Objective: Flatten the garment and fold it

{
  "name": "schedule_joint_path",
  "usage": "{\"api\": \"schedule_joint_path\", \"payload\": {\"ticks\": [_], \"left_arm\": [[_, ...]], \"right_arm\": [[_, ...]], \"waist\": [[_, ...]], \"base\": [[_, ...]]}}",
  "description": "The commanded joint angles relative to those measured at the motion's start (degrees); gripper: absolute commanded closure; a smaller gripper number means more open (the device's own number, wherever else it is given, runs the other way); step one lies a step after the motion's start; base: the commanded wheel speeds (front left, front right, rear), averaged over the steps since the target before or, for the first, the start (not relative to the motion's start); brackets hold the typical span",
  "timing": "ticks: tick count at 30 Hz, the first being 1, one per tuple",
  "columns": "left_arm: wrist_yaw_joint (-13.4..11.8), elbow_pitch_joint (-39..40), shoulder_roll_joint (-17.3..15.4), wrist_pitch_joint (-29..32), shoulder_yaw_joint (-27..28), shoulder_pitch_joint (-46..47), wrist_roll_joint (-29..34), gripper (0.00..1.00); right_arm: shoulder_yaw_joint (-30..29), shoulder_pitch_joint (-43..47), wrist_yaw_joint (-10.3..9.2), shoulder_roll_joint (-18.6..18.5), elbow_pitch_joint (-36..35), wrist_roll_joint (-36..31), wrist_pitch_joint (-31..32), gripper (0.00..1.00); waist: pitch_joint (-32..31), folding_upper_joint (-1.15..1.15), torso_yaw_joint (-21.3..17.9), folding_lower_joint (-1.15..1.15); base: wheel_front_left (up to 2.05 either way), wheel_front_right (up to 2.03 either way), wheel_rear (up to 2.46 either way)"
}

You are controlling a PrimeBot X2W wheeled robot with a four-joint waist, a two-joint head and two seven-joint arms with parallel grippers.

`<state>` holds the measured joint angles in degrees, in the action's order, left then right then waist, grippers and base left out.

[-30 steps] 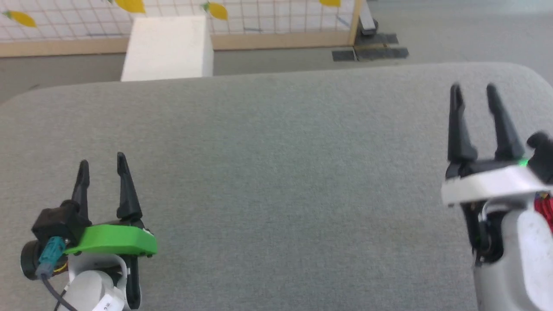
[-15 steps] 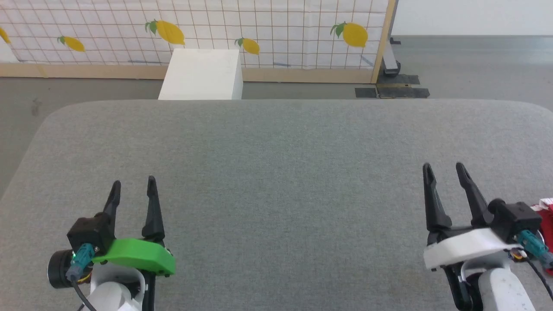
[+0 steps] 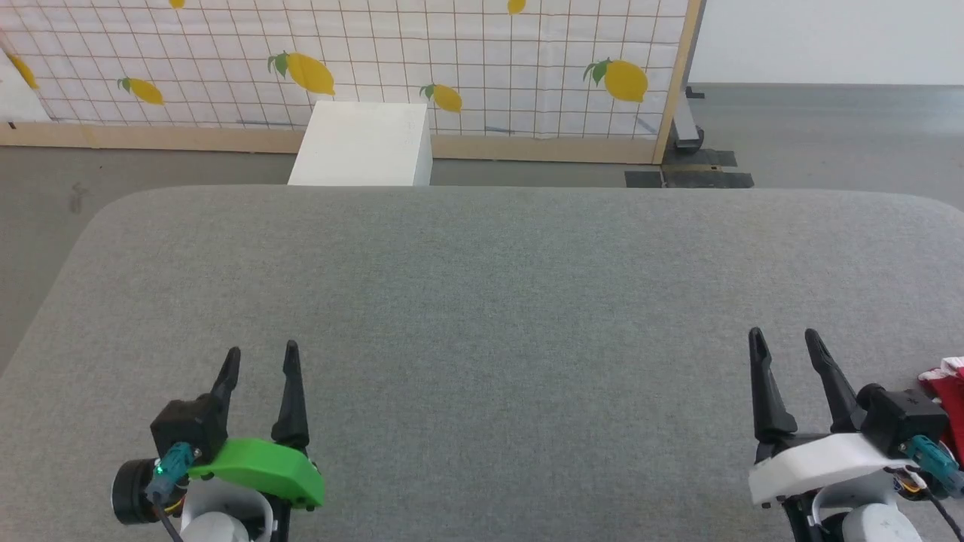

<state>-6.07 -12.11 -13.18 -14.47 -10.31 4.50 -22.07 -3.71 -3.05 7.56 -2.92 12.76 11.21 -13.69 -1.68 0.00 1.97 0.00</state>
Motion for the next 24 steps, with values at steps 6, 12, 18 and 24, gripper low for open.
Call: {"api": "schedule_joint_path", "payload": {"ticks": [6,12,18,24], "left_arm": [[0.2,-0.3,0.2,-0.4,-0.7,-0.2,1.2,0.00],[0.0,-0.4,0.2,0.1,-0.6,0.0,0.4,1.00],[0.3,0.2,0.7,0.8,-0.1,-0.2,1.4,1.00],[0.6,0.8,1.1,1.4,0.4,-0.4,2.4,1.00]], "right_arm": [[0.3,0.8,-0.08,0.0,0.7,0.8,0.6,0.00],[0.3,0.2,0.01,0.0,0.7,0.8,0.6,1.00],[0.4,0.4,0.01,0.0,0.1,0.3,1.2,1.00],[0.5,0.5,0.00,0.0,-0.5,-0.3,1.8,1.00]], "waist": [[0.1,0.00,-0.1,0.00],[0.2,0.00,-0.1,0.00],[0.3,0.00,-0.2,0.00],[0.4,0.00,-0.3,0.00]], "base": [[0.00,0.00,0.00],[0.00,0.00,0.00],[0.00,0.00,0.00],[0.00,0.00,0.00]]}}
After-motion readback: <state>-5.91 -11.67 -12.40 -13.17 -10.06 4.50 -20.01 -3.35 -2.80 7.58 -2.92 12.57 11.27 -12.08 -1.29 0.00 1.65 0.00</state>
